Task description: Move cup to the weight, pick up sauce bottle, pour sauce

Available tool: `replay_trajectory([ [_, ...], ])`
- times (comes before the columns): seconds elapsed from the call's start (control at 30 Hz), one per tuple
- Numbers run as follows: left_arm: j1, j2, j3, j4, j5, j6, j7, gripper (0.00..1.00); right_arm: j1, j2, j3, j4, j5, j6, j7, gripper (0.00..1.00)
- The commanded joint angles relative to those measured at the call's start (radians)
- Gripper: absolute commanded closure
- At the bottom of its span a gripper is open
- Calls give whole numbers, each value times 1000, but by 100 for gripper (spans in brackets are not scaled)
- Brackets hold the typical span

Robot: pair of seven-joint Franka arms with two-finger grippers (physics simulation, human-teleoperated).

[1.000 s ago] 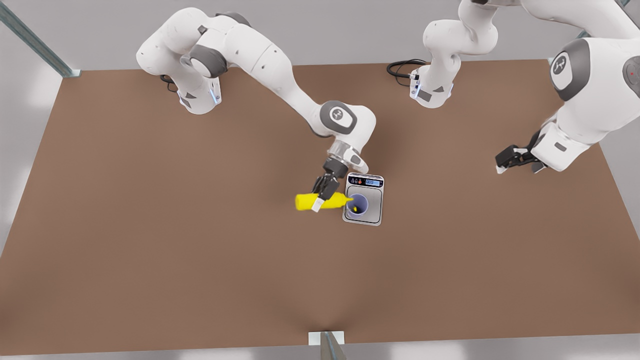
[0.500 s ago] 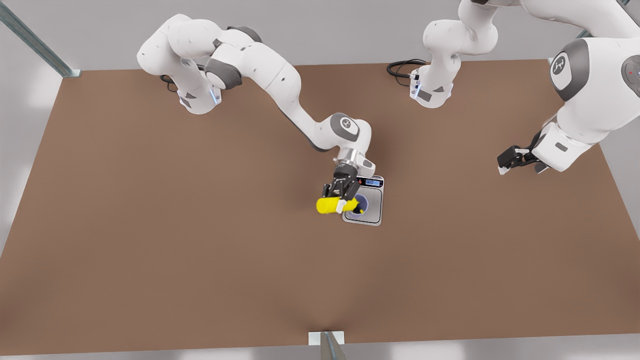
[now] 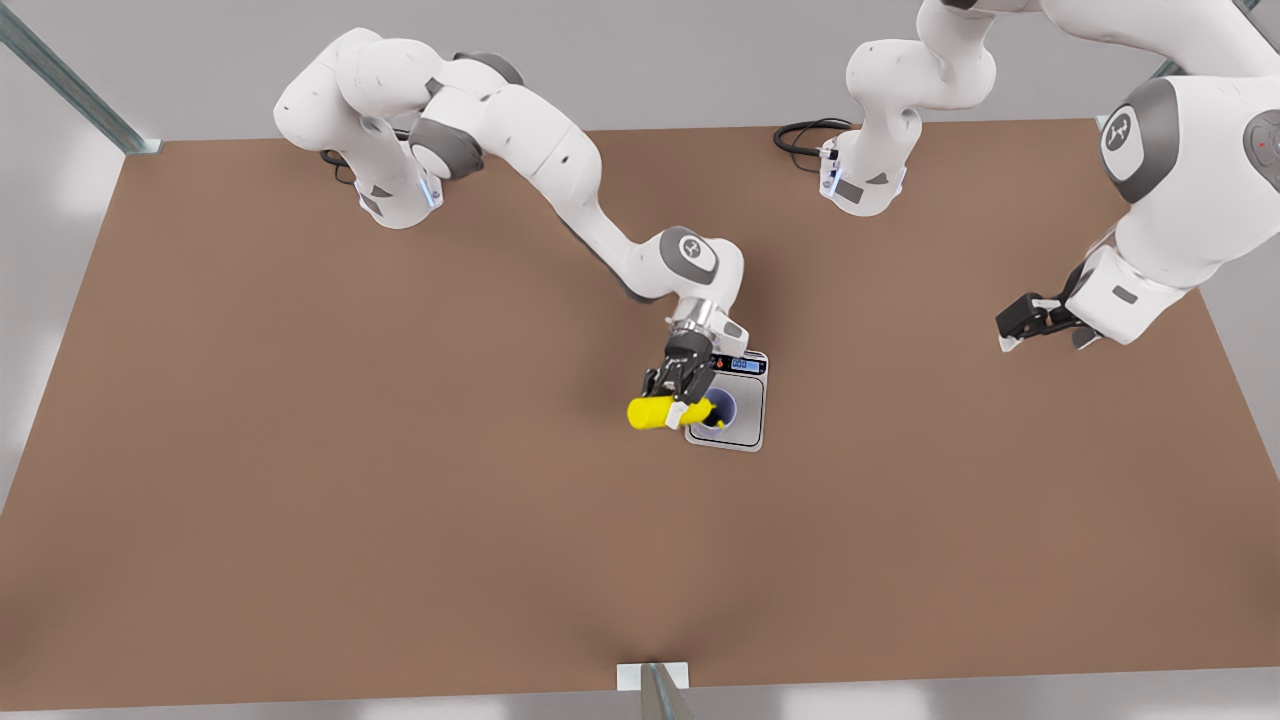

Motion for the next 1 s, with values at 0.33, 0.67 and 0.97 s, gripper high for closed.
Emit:
replay_trajectory([
  [0.33,0,1,0,0,0,2,0,0,-196,-242,-5,-81,587,279,-89,47],
  [0.67,0,9,2,0,3,9,0,0,-626,-354,-5,-238,1221,638,-731,48],
  [0.97,0,11,2,0,3,20,0,0,-876,-346,-3,-330,1954,677,-1473,48],
])
